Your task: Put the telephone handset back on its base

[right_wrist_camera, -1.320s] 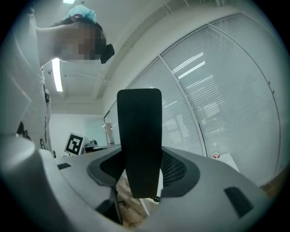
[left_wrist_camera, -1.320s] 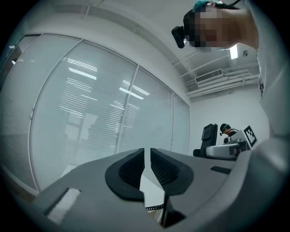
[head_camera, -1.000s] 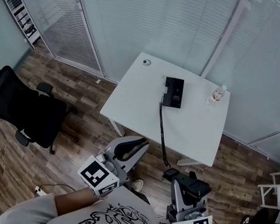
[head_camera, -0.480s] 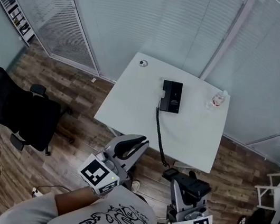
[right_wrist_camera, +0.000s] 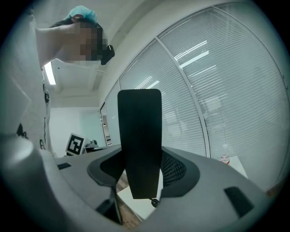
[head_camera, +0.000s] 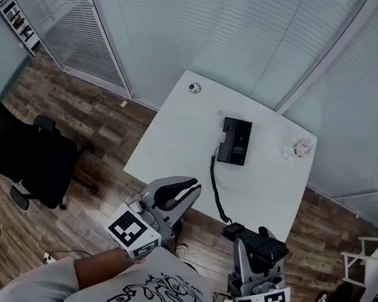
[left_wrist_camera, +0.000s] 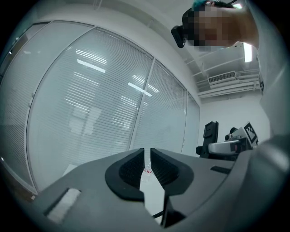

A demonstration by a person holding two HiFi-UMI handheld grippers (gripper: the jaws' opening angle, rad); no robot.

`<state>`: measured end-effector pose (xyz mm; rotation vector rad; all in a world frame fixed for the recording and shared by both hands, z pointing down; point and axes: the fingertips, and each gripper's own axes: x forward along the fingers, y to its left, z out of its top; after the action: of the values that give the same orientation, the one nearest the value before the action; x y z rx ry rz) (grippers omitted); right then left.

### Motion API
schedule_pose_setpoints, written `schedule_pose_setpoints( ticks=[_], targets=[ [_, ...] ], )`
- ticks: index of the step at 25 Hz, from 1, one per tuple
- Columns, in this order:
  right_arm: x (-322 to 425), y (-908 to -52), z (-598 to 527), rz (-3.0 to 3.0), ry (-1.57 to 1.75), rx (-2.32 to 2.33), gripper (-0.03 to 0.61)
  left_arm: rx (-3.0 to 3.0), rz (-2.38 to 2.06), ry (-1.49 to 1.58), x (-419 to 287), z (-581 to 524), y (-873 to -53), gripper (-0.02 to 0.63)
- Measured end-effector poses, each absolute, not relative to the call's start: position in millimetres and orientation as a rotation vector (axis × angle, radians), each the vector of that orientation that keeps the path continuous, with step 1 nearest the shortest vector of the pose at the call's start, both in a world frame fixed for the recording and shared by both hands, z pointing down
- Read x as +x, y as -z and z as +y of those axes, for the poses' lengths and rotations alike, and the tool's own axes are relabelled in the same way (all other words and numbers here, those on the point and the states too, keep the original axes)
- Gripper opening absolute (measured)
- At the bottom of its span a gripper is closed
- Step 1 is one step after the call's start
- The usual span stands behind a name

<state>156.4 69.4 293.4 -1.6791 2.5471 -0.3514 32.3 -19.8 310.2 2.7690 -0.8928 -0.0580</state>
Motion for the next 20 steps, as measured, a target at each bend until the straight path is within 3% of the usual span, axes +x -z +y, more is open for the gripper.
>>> schedule_pose_setpoints(
  ticks=[20],
  targets=[
    [138, -315, -45, 2.551, 0.415, -1.808, 0.21, 2.771, -0.785, 0.032, 19, -132, -330, 0.04]
  ],
)
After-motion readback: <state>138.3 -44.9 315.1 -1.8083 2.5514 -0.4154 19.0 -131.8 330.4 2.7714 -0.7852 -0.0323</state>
